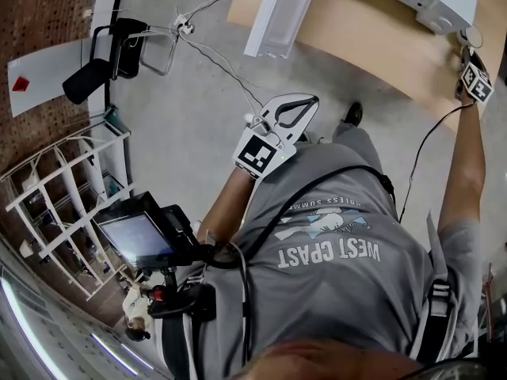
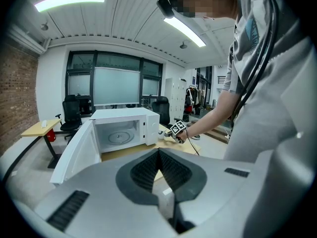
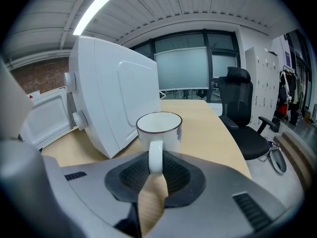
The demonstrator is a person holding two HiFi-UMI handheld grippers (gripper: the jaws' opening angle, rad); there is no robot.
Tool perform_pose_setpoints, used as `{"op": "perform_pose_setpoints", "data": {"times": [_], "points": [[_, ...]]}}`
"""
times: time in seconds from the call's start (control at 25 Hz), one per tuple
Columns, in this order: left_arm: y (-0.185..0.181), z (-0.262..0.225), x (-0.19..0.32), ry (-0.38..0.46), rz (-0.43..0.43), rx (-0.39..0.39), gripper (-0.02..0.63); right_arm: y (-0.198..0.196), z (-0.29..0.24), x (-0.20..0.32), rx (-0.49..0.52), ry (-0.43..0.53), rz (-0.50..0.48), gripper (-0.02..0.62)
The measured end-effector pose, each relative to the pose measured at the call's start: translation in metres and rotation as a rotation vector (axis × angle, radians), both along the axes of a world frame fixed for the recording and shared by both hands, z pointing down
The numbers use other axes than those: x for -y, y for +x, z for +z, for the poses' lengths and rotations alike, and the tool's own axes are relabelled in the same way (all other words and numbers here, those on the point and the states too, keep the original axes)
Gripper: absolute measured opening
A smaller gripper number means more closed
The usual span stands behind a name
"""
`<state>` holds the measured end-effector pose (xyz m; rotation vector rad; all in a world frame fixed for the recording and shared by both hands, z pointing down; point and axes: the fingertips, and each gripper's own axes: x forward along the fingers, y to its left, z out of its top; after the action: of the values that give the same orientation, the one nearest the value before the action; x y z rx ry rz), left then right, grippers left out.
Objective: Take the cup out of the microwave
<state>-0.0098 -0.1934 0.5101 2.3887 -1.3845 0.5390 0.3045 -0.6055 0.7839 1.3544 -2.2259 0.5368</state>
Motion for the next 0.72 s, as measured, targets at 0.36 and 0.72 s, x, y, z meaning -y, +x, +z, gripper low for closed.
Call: {"op": "perform_pose_setpoints", "data": {"times": [0.36,0.72], "points": [[-0.01,-0.005,-0.021,0.025,-0.018,0.004,0.043,0.006,0.005,0.001,0.002,-0.066,0.067,0.081],[-0.017,-0.004,-0.044,0.062,-0.007,-0.002,0.043,0.027,-0.009,-0.024,0.008,-0.068,0.14,0.097]]}}
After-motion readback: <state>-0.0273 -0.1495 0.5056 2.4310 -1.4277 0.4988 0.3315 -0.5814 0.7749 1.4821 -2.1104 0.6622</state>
